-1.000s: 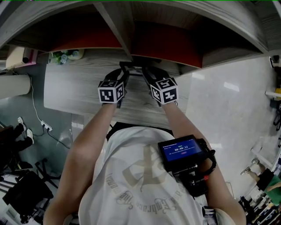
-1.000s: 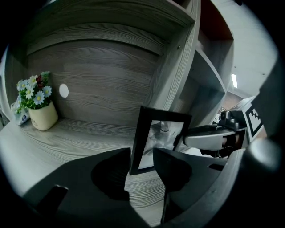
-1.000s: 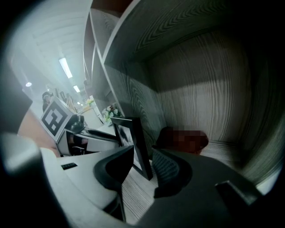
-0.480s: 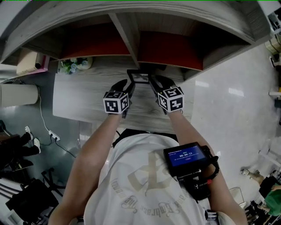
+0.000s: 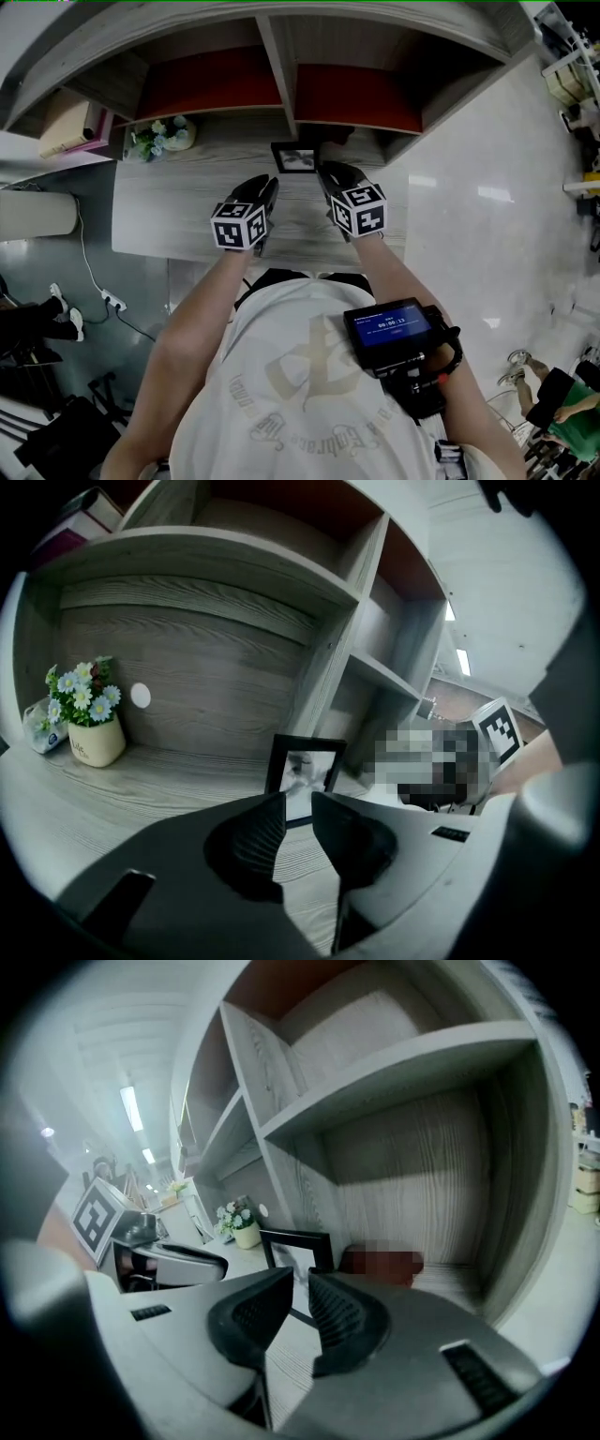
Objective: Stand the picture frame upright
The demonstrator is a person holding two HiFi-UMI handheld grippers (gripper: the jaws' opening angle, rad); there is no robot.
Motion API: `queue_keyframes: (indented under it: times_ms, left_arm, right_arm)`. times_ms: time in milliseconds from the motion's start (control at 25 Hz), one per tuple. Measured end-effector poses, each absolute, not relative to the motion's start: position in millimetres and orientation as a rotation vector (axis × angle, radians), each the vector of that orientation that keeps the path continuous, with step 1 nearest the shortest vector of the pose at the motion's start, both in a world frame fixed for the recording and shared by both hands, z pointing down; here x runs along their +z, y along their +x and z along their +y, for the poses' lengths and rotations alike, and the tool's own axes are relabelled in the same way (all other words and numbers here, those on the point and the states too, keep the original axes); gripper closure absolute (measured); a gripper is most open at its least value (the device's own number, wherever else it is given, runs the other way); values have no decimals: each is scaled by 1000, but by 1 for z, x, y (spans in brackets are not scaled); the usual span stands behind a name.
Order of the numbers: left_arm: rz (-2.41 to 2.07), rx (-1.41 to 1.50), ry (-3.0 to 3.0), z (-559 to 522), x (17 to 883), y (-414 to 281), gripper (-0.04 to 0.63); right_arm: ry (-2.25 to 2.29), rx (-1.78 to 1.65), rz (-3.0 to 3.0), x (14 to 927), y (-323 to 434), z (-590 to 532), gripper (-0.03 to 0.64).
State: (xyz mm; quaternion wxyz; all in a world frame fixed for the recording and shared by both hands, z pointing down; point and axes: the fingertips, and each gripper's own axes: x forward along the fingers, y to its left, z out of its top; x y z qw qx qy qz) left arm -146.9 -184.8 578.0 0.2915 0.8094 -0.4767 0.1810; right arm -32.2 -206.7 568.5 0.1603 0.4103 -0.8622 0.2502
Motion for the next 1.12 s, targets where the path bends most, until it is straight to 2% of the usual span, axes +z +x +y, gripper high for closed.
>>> queue_keyframes:
  times_ms: [120,240,320,520,600,1120]
  left_arm:
    - [-1264,437,2179,-177,567,-148,501]
    - [-1256,410,2202,-167,557,-150,526]
    - [-1250,391,2218,-158,551,-151,545]
    - [-1237,373,2261,-138,539,-155,545]
    - [-1238,368,2272,-130,535,-158,577]
    - [-1224,264,2262,-64,516,-178,583]
  right_arm:
    - [1170,688,-2483,556,-34,-195,565]
    - [1180,674,-2490,548,-34,-182,609]
    - [1184,672,-2492,545,-35,-173,611]
    - [1180,698,-2529,533,-38,-153,611]
    - [1164,689,-2543,529,-40,-143,612]
    - [1099,654,-2632,508,-45,-71,614]
